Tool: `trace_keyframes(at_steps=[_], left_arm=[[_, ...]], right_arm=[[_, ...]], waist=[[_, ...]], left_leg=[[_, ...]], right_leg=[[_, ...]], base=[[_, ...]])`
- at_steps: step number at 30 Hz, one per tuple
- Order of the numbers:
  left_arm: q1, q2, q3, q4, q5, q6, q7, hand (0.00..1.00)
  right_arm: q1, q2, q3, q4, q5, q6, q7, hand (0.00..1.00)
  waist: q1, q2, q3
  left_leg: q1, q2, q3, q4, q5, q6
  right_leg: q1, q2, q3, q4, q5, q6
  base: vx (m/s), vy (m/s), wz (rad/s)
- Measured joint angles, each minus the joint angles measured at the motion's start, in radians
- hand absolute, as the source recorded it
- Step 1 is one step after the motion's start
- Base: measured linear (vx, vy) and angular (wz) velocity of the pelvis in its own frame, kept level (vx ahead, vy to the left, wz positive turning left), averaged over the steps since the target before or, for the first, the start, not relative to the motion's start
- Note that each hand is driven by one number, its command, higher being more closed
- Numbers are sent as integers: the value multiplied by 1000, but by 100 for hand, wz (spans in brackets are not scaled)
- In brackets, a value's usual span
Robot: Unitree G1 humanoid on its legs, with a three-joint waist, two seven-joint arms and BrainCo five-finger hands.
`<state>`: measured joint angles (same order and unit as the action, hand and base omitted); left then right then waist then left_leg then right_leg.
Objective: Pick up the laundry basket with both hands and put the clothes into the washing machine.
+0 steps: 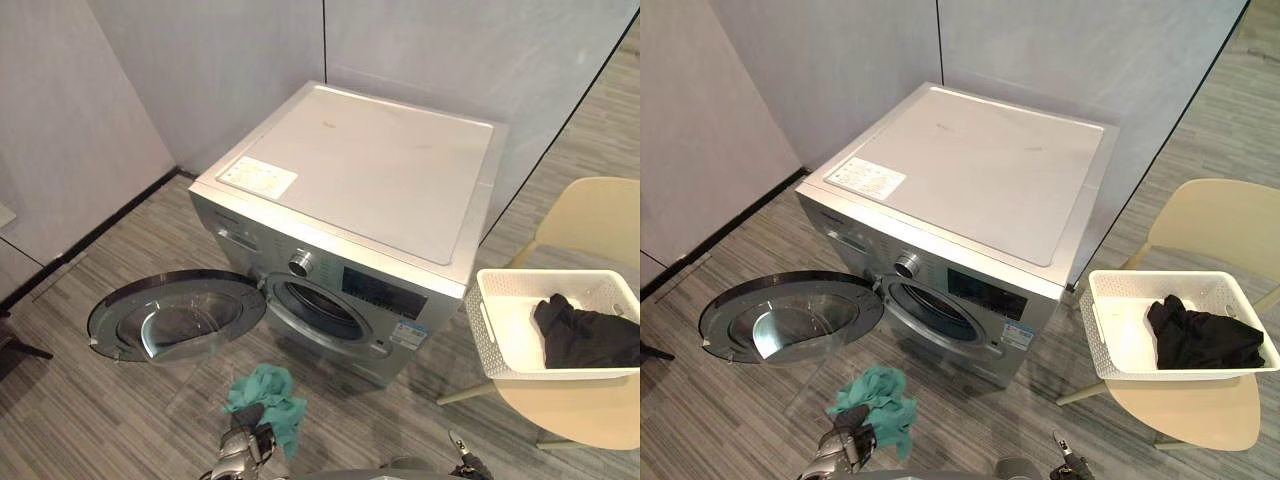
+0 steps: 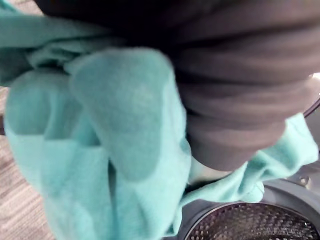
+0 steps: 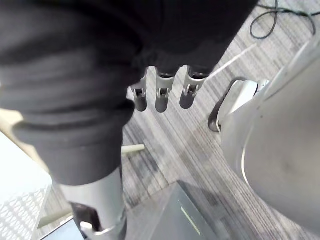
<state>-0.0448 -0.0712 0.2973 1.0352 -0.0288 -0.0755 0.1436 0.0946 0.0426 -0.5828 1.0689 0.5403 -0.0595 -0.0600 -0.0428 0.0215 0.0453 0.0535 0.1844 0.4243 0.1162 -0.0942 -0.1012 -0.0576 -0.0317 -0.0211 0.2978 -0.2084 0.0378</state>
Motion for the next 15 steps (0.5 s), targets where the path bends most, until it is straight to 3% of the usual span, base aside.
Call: trace_keyframes(at_steps=[3, 4, 5, 6, 7, 8, 9, 10, 11, 13, 14, 15], left_arm=[[34, -2, -49, -78, -27, 1, -13, 100], [40, -6, -71, -112, -44, 1, -14, 100], [47, -9, -91, -150, -51, -2, -13, 100], [50, -9, -94, -166, -54, -3, -12, 100], [54, -1, -110, -188, -60, -11, -13, 100], [54, 3, -123, -195, -61, -12, -13, 100], [56, 5, -144, -207, -69, -13, -12, 100], [57, 5, -154, -210, -72, -15, -12, 100], [63, 7, -174, -210, -77, -21, -9, 100], [73, 9, -217, -210, -79, -24, -9, 100], [75, 10, -230, -210, -79, -24, -9, 100], [75, 19, -259, -212, -79, -24, -10, 100]], right_arm=[[14, 14, 48, -11, -2, -3, -2, 0], [15, 5, 71, -35, -2, -3, -3, 0], [14, -3, 96, -59, -2, -2, -5, 0], [13, -5, 110, -70, -2, -3, -6, 0], [7, -10, 141, -91, -2, -4, -10, 0], [0, -13, 153, -101, -2, -4, -14, 0], [-1, -12, 166, -102, -2, -4, -16, 0], [-8, -11, 177, -102, -2, -3, -16, 0], [-11, -8, 177, -98, -2, -5, -15, 0], [-24, -25, 177, -53, -2, -12, -9, 0], [-26, -35, 177, -39, -2, -13, -7, 0], [-31, -60, 175, -9, -14, -12, -6, 0]], waist=[[5, -24, 19], [19, -3, 24], [37, 11, 23], [46, 13, 23], [54, 13, 30], [53, 21, 31], [55, 14, 34], [55, 8, 34], [51, 1, 32], [49, 5, 27], [48, 15, 19], [45, 38, -1]], left_leg=[[-121, 80, -70, 401, -21, -29], [-208, 115, -155, 597, 19, -27], [-278, 117, -231, 729, 93, -46], [-306, 112, -253, 777, 131, -52], [-355, 111, -289, 871, 130, -43], [-382, 113, -292, 897, 75, -16], [-396, 112, -291, 866, 21, 13], [-396, 113, -294, 826, 8, 26], [-381, 114, -332, 694, 3, 34], [-307, 88, -498, 391, 11, 37], [-290, 77, -574, 317, 21, 31], [-248, 59, -674, 230, -17, -41]], right_leg=[[84, 0, -6, -37, 11, -16], [102, 15, 1, -40, 5, -21], [111, 16, 28, -40, -16, -27], [118, 12, 47, -43, -24, -27], [127, -1, 83, -63, -33, -34], [127, -8, 103, -74, -33, -33], [118, -31, 128, -75, -32, -32], [112, -45, 140, -75, -32, -31], [98, -67, 165, -74, -27, -19], [65, -93, 221, -71, -32, 39], [52, -96, 233, -71, -36, 59], [27, -98, 258, -75, -37, 94]], base=[[79, -151, 2], [8, -53, -59], [22, 36, -80], [73, 122, -88], [73, 122, -72], [82, 192, -79], [68, 209, -63], [98, 275, -70], [113, 310, -73], [89, 320, -77], [86, 416, -65], [116, 492, -35]])
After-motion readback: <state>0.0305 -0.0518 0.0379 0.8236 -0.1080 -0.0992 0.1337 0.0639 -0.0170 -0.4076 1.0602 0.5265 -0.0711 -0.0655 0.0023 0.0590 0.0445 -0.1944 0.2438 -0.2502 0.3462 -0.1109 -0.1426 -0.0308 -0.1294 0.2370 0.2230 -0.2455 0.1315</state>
